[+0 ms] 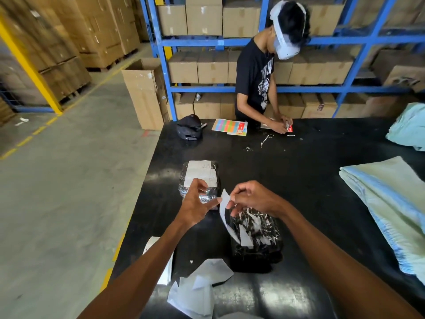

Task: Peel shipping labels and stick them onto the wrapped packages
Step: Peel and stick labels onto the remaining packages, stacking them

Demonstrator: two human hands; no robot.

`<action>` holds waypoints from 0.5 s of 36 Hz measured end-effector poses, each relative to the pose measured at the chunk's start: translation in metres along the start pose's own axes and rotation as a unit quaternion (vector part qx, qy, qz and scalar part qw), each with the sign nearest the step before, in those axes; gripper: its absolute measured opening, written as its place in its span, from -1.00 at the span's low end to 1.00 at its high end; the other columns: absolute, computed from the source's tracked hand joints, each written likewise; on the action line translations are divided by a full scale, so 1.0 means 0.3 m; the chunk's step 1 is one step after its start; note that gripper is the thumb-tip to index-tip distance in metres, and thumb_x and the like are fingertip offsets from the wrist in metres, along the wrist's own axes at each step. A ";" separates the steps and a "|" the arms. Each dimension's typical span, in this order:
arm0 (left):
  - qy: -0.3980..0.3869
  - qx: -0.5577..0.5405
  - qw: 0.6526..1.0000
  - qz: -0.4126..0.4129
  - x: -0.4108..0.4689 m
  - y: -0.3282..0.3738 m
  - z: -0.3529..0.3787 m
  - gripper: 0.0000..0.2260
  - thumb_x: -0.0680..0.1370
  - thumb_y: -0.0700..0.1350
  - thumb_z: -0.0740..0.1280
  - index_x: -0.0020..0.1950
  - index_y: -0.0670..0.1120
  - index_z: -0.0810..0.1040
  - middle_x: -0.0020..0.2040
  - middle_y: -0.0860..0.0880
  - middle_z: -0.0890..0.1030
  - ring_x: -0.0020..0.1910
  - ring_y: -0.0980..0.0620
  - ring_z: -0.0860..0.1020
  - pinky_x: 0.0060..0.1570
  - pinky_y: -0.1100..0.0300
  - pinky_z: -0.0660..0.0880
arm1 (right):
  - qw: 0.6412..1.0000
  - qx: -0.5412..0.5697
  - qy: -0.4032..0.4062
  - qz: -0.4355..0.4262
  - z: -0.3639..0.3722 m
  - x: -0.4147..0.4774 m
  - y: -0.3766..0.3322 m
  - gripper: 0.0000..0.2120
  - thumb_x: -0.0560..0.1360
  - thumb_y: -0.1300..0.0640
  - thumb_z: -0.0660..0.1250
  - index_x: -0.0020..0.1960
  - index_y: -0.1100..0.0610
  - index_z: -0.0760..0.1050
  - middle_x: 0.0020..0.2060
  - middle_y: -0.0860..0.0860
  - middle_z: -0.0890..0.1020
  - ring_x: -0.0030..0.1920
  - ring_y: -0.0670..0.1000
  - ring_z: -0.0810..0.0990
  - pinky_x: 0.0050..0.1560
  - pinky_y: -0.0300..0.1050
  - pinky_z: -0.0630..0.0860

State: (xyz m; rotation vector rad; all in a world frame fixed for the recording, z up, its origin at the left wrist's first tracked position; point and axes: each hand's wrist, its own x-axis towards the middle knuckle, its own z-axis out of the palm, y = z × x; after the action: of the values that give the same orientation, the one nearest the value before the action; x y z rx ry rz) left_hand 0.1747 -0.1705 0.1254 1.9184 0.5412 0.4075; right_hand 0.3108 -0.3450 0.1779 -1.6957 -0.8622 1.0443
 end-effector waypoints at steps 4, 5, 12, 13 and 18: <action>-0.123 -0.051 0.991 0.020 -0.027 0.078 0.035 -0.91 0.63 -0.16 0.34 -0.08 -0.05 0.56 -0.19 0.00 0.62 -0.22 0.08 0.55 -0.20 0.32 0.47 | 1.000 0.022 -0.005 -0.014 0.001 -0.004 -0.004 -0.75 0.62 0.22 0.35 0.08 0.45 0.50 -0.06 0.27 0.72 -0.12 0.25 0.75 0.04 0.16 0.67; -0.150 -0.056 0.987 0.015 -0.032 0.091 0.040 -0.90 0.65 -0.16 0.30 -0.05 -0.07 0.55 -0.21 0.03 0.63 -0.25 0.06 0.56 -0.23 0.31 0.46 | 0.999 0.027 -0.006 -0.016 0.000 -0.006 -0.005 -0.74 0.61 0.21 0.37 0.07 0.44 0.51 -0.07 0.29 0.72 -0.13 0.26 0.74 0.00 0.11 0.68; -0.181 -0.034 0.983 0.027 -0.022 0.131 0.053 -0.84 0.67 -0.12 0.27 0.03 -0.21 0.54 -0.20 0.03 0.66 -0.25 0.01 0.58 -0.20 0.11 0.47 | 0.999 0.043 -0.014 -0.028 -0.035 -0.021 0.005 -0.71 0.59 0.21 0.40 0.04 0.48 0.49 -0.09 0.27 0.70 -0.18 0.19 0.72 -0.08 0.01 0.67; -0.180 -0.034 0.983 0.028 -0.021 0.134 0.059 -0.83 0.66 -0.11 0.28 0.03 -0.22 0.54 -0.20 0.02 0.66 -0.25 0.01 0.59 -0.19 0.07 0.48 | 0.999 0.042 -0.013 -0.030 -0.042 -0.023 0.009 -0.72 0.59 0.22 0.39 0.04 0.48 0.50 -0.10 0.26 0.70 -0.19 0.17 0.71 -0.09 0.00 0.67; -0.161 -0.036 0.986 0.018 -0.013 0.158 0.092 -0.86 0.66 -0.18 0.27 0.02 -0.22 0.56 -0.23 0.02 0.67 -0.31 0.04 0.58 -0.25 0.17 0.48 | 0.999 0.028 -0.007 -0.038 -0.077 -0.029 0.031 -0.81 0.60 0.20 0.39 -0.01 0.36 0.57 -0.09 0.26 0.71 -0.15 0.27 0.69 -0.04 0.11 0.65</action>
State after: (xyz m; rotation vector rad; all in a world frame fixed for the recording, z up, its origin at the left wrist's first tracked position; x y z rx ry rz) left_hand 0.1943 -0.2102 0.1582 1.8782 0.2768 0.1320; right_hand 0.3293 -0.3637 0.1760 -1.5992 -0.8910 1.0213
